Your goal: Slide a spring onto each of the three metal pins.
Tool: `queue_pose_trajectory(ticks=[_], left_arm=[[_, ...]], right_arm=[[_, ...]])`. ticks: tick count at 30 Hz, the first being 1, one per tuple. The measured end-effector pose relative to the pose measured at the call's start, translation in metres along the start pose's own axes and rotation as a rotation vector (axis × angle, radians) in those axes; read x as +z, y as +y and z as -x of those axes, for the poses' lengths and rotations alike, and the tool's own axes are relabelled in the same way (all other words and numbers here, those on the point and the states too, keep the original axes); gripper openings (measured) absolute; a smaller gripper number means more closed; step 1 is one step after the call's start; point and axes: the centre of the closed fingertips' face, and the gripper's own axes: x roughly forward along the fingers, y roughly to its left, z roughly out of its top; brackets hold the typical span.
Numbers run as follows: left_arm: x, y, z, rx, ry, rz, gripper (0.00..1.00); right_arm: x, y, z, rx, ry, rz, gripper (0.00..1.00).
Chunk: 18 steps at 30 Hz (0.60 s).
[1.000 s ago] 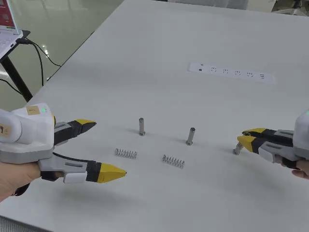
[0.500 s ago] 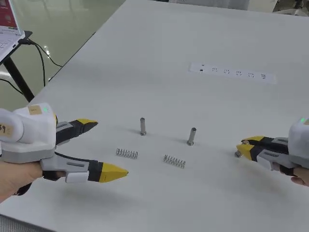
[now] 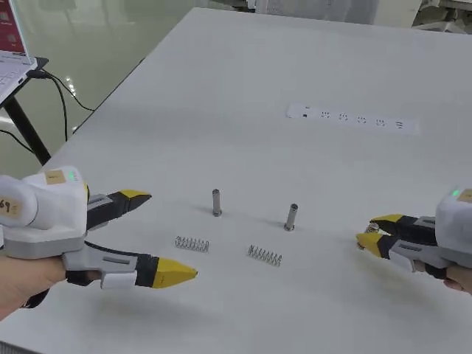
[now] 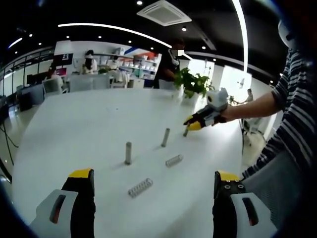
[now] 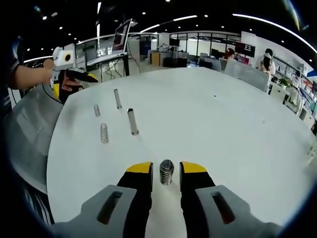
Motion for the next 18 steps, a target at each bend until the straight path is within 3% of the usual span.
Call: queue_pose_trajectory(ticks=[7,18], left_arm=[[0.0008,-0.0002,-0.0004,-0.002,0.000,-0.001,0.98],[-0.0017,-0.0030,-0.0005,-0.009,0.007,-0.001,0.98]], right_arm=[[0.0090,0.0004,0.0037,0.000,-0.029,-0.012,0.25],[0.0097,0.0001,0.0089,-0.014,-0.034,-0.033,0.31]])
